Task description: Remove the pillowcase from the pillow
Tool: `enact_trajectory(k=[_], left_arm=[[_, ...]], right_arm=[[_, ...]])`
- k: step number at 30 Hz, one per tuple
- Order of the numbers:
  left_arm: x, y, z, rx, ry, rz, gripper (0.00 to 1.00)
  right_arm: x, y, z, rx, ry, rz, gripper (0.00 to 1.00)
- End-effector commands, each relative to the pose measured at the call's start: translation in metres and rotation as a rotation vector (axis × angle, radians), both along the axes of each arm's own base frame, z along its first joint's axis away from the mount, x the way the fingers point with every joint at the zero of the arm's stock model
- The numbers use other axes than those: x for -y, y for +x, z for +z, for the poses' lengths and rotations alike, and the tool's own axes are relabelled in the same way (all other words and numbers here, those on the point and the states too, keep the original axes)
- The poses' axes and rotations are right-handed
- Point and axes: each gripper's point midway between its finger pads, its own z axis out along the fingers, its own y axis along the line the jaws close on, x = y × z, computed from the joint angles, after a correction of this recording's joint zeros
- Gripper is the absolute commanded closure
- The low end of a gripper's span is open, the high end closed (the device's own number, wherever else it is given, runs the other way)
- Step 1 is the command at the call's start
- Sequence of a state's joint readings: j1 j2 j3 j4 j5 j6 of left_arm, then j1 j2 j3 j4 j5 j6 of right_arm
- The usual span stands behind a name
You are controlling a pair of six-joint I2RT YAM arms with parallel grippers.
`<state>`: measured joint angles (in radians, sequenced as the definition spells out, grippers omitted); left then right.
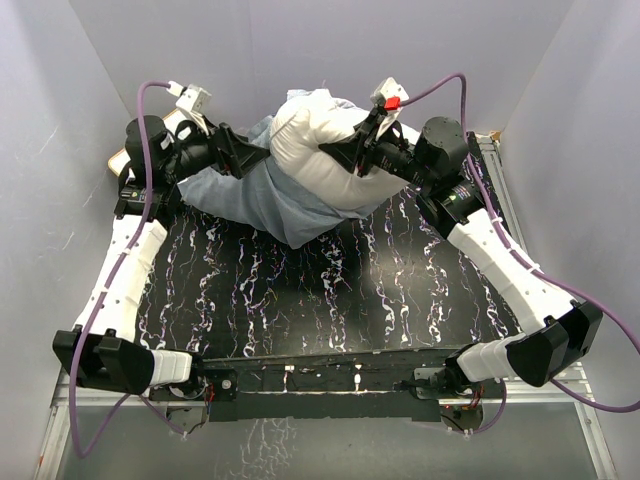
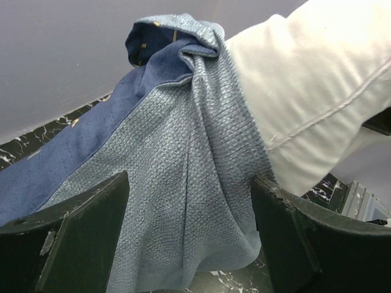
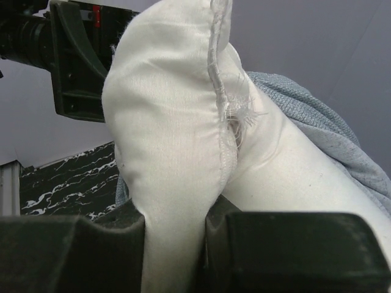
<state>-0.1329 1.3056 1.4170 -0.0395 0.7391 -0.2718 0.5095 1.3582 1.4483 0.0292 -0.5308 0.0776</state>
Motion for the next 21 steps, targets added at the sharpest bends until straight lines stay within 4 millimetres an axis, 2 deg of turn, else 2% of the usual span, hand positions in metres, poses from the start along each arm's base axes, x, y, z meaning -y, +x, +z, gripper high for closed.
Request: enact_trajectory(k=[1,5,8,11,14,15,19,21], left_arm=[[-0.001,0.001,-0.002,0.019,-0.005,0.009,0.27],[-0.007,0.014,-0.011,0.005,0.004,0.062,0.39],[-0.025,0.033,-0.026,0.002,0.075,0.187,0.58],[-0.044,0.046,-0.049,-0.006,0.17,0.289,0.83],[-0.058,0.049,-0.069,-0.015,0.233,0.354,0.97],[-0.06,0.049,-0.074,-0.017,0.248,0.36,1.0],[-0.063,0.043,-0.087,-0.013,0.278,0.364,1.0],[-0.061,0.036,-0.078,0.012,0.268,0.335,1.0]], right_arm=[[-0.001,-0.02,0.043,0.059,0.102,0.063,0.92],[-0.004,-0.021,0.041,0.034,0.114,0.086,0.92],[-0.003,-0.024,0.043,0.027,0.124,0.088,0.92],[0.001,-0.026,0.051,0.038,0.138,0.077,0.92],[0.008,-0.029,0.06,0.047,0.158,0.067,0.92],[0.01,-0.03,0.063,0.049,0.166,0.063,0.92],[0.023,-0.03,0.07,0.049,0.206,0.05,0.92],[0.025,-0.029,0.069,0.049,0.201,0.047,0.92]])
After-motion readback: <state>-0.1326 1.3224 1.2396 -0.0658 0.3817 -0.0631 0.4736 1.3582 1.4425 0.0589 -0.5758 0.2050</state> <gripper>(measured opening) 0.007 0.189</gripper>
